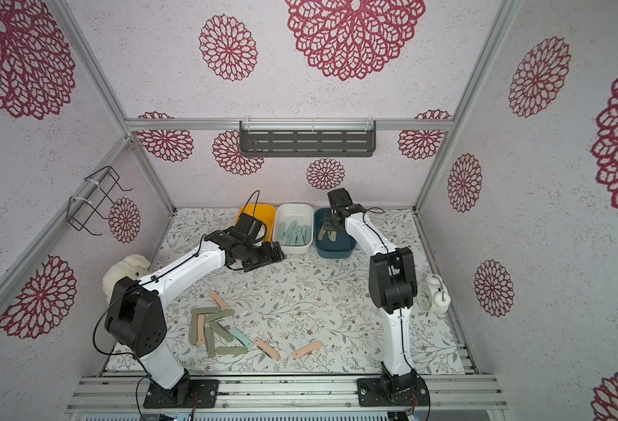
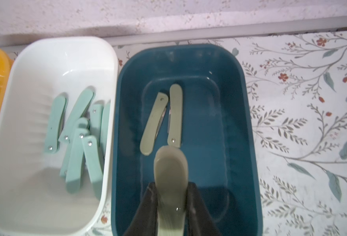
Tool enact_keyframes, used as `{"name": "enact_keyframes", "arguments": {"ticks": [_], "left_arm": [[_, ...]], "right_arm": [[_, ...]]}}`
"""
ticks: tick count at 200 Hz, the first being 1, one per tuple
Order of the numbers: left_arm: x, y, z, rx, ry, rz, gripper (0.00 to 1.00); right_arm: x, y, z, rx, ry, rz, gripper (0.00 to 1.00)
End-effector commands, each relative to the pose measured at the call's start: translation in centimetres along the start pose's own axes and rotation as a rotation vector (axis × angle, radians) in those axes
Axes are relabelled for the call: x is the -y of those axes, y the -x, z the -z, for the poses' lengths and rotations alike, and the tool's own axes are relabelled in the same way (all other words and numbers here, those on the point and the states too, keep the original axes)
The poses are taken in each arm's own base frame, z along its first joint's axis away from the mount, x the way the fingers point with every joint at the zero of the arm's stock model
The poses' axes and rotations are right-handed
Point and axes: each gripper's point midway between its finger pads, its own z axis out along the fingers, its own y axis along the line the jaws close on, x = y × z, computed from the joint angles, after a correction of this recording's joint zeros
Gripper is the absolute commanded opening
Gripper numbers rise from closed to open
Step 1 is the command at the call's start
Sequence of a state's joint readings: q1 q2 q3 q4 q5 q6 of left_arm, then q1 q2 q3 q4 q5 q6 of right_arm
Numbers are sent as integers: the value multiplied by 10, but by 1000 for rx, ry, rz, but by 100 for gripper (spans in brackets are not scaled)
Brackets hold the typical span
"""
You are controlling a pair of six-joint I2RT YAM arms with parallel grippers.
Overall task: Place the fruit knives into the storage box by color
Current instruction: Place the fruit knife in the storage box, then pick up the fruit knife from the center of the board.
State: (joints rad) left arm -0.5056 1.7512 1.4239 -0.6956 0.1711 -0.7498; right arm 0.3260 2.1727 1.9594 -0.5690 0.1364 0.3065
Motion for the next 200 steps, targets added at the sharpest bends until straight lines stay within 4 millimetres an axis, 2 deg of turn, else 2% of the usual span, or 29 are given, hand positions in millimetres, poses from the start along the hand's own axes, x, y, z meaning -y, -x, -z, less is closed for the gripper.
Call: {"name": "enact_keyframes", "arguments": {"ticks": [1, 56, 90, 119, 147, 175, 193, 200], "left_arm": [[-13, -7, -3, -21, 40, 22, 97], [-27, -23, 2, -48, 79, 30, 97], [-35, -34, 10, -66, 108, 29, 97], [-39, -44, 16, -86, 130, 24, 97], [-43, -61, 24, -106, 149, 26, 97], [-44, -84, 34, -124, 182, 12, 97], [-40, -108, 39, -164, 193, 2, 97], [-38, -121, 43, -188, 201, -4, 97]], "right_arm": [[3, 10, -8, -1, -14, 27, 23], [-5, -1, -59, -63, 10, 34, 23], [-7, 4, -61, -69, 8, 47, 31], [-11, 17, -35, -46, 6, 69, 43], [-22, 16, 1, -17, 15, 101, 52], [-23, -8, 39, 17, 62, 91, 56], [-25, -36, 62, 13, 90, 98, 61], [-23, -51, 71, 4, 95, 103, 66]]}}
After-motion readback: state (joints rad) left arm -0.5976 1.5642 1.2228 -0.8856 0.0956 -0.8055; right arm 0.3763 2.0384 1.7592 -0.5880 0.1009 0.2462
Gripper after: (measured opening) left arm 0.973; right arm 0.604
